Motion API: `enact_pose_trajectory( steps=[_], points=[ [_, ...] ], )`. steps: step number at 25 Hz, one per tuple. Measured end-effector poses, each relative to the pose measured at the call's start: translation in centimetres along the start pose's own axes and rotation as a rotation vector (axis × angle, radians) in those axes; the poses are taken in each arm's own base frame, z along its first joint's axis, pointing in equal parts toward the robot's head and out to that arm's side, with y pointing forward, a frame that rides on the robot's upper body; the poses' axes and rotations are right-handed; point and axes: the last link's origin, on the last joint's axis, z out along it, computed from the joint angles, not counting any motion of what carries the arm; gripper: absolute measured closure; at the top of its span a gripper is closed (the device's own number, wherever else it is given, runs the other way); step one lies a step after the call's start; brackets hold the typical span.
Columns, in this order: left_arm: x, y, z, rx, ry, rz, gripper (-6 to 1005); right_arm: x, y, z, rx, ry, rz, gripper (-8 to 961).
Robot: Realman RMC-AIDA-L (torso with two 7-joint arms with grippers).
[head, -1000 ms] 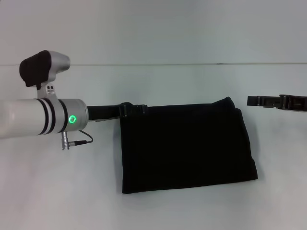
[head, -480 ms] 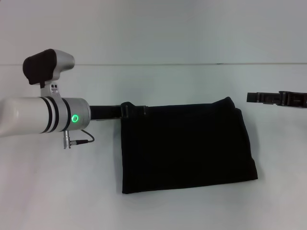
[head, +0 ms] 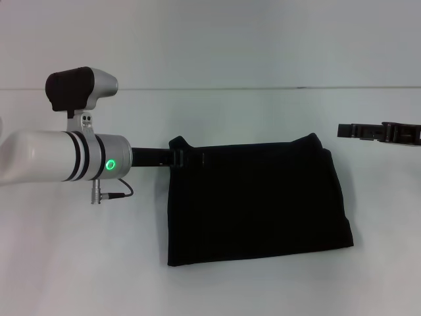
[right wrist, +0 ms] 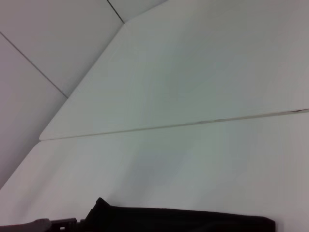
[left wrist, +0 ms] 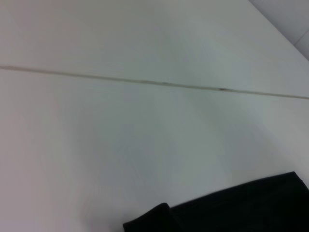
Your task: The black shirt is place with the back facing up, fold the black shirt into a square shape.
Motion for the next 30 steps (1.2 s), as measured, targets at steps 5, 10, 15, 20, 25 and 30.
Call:
enact_pose_trajectory(
  steps=[5,10,15,20,25,30],
  points=[
    [0.2,-0.2,-0.1,0.009,0.011,-0.002,144,0.1,0.0,0.1,-0.002,0.006,-0.005,109],
    [0.2,-0.2,-0.1,0.008,0.009,0.002,360,0.3,0.1,0.2,-0.006,0.011,-0.007,111],
    [0.3,0.0,0.0,0.005,0.009,0.007,597,0.5,0.1,0.3,-0.009,0.014,-0.005,115],
    [0.6,0.0,-0.1,0.003,0.012,0.010,796,1.0,0.3,0.7,-0.019,0.020,0.006,116],
    [1.4,0.1,-0.5,-0.010,0.028,0.010,896,1.5,0.5,1.2,-0.034,0.034,0.025,115],
    [1.9,0.4,-0.7,-0.027,0.033,0.022,971,1.9,0.7,1.4,-0.043,0.042,0.036,116]
  ],
)
